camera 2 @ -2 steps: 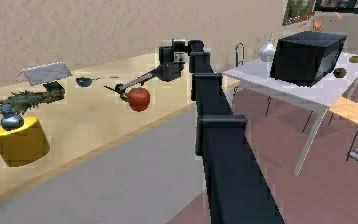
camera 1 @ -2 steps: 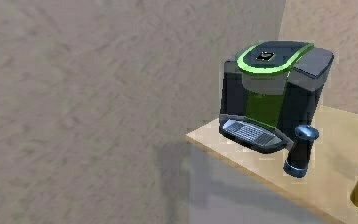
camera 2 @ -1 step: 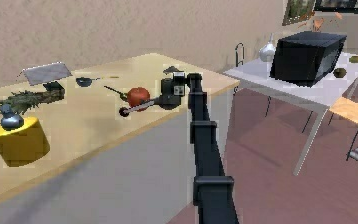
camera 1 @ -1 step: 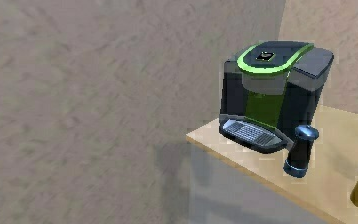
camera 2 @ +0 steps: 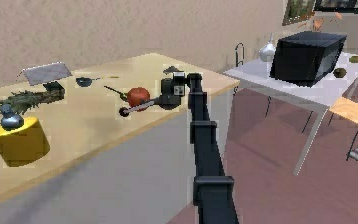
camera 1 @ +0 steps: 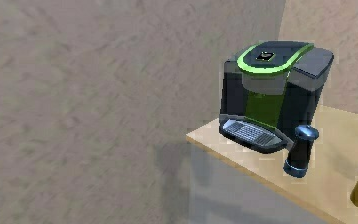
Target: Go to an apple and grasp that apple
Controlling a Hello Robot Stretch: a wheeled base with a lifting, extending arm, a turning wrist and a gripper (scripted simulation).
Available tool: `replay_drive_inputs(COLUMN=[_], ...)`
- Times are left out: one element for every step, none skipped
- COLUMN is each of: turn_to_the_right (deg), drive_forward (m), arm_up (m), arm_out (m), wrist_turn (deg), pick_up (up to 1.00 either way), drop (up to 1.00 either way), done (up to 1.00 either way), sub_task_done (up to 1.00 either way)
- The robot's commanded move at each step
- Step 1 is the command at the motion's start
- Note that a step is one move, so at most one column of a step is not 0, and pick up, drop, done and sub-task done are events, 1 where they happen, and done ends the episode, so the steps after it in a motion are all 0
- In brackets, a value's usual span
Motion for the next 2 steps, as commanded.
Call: replay_drive_inputs(turn_to_the_right=[0.0, 0.0], drive_forward=[0.00, 0.00], arm_up=[0.10, -0.10], arm_out=[0.00, 0.00], wrist_turn=[0.0, 0.0], pick_up=[0.00, 0.00], drop=[0.00, 0.00], done=[0.00, 0.00], sub_task_done=[0.00, 0.00])
